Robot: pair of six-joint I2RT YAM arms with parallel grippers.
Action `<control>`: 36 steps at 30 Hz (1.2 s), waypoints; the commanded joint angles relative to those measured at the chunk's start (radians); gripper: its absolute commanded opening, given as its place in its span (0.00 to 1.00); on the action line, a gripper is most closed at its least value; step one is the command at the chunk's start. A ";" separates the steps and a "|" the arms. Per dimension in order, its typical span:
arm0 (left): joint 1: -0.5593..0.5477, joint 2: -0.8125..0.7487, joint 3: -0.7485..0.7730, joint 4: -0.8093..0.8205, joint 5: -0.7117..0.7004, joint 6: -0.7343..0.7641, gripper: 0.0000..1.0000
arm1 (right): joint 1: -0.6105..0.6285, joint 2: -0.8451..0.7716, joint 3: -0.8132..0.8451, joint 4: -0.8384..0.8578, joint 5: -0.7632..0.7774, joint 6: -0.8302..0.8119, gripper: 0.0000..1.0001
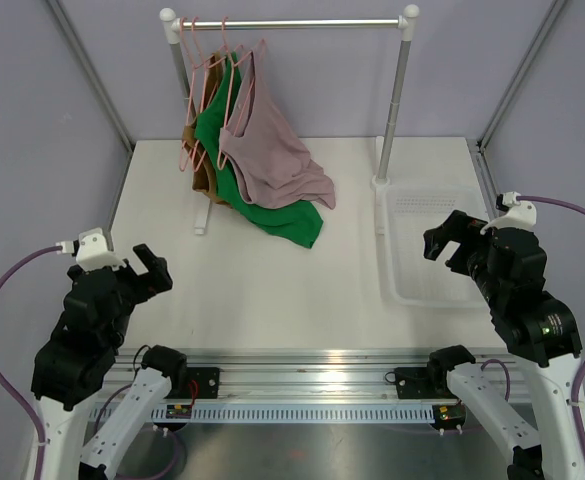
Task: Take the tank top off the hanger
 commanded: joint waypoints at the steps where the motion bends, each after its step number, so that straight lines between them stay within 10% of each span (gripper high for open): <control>1: -0.003 0.044 0.062 0.057 0.101 0.027 0.99 | 0.007 0.001 0.012 0.031 -0.040 -0.011 0.99; 12: -0.005 0.458 0.467 0.152 0.428 0.053 0.99 | 0.005 0.022 -0.031 0.074 -0.157 0.004 1.00; 26: -0.011 1.018 0.915 0.352 0.410 0.240 0.98 | 0.007 -0.038 -0.066 0.094 -0.316 0.020 1.00; 36: -0.009 1.405 1.253 0.288 0.334 0.322 0.69 | 0.005 -0.047 -0.067 0.082 -0.344 0.011 0.99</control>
